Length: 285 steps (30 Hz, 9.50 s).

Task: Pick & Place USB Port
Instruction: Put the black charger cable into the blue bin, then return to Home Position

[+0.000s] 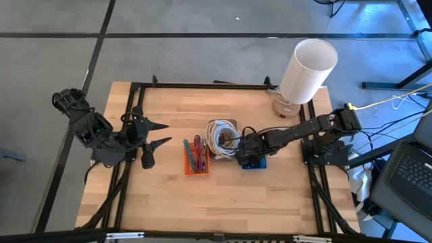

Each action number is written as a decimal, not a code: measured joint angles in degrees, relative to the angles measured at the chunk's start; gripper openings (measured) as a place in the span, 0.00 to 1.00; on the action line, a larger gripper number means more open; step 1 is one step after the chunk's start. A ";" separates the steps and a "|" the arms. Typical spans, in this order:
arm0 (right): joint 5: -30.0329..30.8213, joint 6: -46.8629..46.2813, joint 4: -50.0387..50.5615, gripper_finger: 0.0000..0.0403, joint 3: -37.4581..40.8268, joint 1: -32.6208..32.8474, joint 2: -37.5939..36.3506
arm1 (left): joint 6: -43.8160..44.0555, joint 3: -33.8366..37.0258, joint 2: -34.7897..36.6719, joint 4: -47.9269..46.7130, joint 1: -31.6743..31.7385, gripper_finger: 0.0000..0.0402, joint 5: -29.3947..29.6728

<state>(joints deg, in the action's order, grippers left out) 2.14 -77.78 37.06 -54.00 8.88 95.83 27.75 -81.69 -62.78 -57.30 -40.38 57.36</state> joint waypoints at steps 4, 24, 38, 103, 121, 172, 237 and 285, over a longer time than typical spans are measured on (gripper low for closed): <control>-0.01 0.00 0.61 0.17 -0.51 0.00 -0.01 | 0.02 0.00 0.00 0.01 0.00 0.45 0.00; 28.54 0.65 42.89 0.37 -39.61 12.62 -0.70 | 0.20 0.00 0.02 0.06 -0.02 0.45 -1.62; 42.53 24.49 44.02 0.37 -70.16 25.71 -0.79 | -4.88 0.02 0.15 0.05 -0.02 0.45 -5.52; 7.08 66.77 -45.08 0.00 53.64 -3.89 -85.41 | -4.96 0.02 0.15 0.08 -0.02 0.45 -30.25; 5.75 69.22 -40.08 0.06 53.64 -3.89 -95.73 | -4.96 0.02 0.15 0.09 -0.04 0.45 -30.42; 5.76 69.26 -40.17 0.07 53.64 -3.89 -95.64 | -17.58 14.31 2.37 44.45 2.40 0.45 -26.71; 5.76 69.26 -40.15 0.07 53.64 -3.89 -95.62 | -30.01 81.22 62.79 59.46 39.43 0.44 -65.44; 5.78 69.26 -40.15 0.07 53.64 -3.89 -95.62 | -30.00 81.22 62.79 59.25 39.43 0.44 -65.40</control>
<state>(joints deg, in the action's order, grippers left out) 7.92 -8.51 -3.09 -0.36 4.99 0.21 -2.26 -0.47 0.01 1.95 -0.95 -8.03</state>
